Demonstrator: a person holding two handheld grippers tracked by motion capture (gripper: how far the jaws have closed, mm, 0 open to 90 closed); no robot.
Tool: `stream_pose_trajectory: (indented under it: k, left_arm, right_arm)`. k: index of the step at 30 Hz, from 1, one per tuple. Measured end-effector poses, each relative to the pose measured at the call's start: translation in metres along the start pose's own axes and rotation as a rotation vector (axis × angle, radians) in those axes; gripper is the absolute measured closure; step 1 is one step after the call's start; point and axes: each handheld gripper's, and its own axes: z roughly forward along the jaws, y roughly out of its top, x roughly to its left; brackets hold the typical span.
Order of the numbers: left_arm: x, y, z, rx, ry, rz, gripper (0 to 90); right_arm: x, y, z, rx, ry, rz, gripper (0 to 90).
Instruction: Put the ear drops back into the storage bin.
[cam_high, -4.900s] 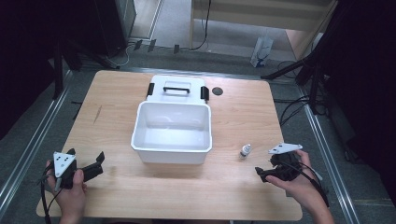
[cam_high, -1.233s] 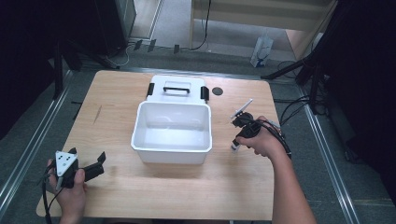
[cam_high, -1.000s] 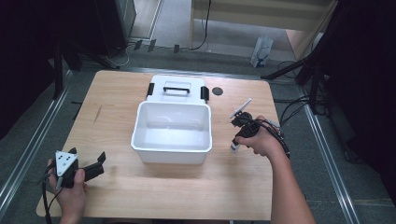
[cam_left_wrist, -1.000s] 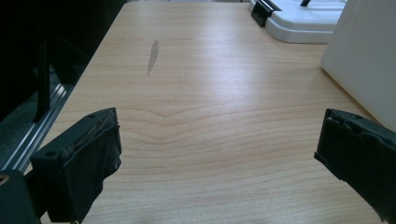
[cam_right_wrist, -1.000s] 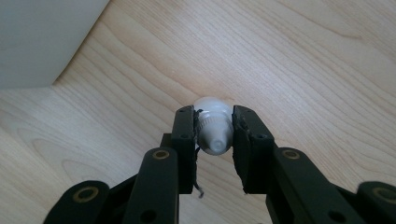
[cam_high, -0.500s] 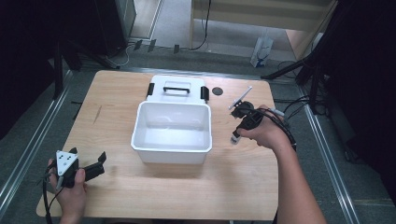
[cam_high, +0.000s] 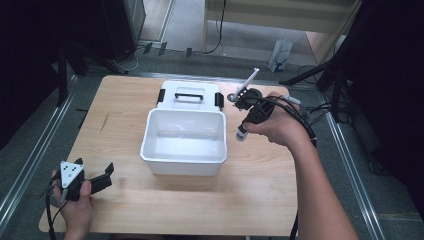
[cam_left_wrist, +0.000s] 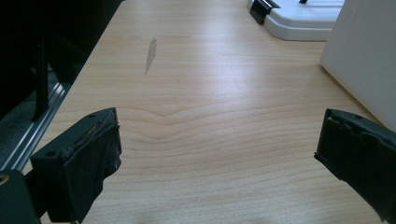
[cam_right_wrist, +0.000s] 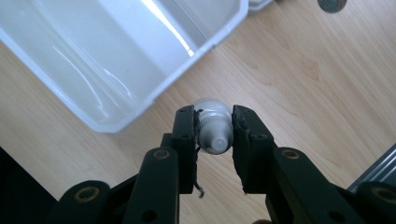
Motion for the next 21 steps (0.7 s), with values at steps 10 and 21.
stream_pose_trajectory:
  k: [10, 21]
  left_arm:
    - [0.000, 0.000, 0.000, 0.003, -0.002, 0.000, 0.5]
    - [0.000, 0.000, 0.000, 0.005, -0.002, 0.000, 0.5]
  right_arm:
    - [0.026, 0.020, -0.010, -0.034, 0.040, -0.086, 72.0]
    - [0.049, 0.026, 0.015, 0.014, 0.068, -0.249, 71.9]
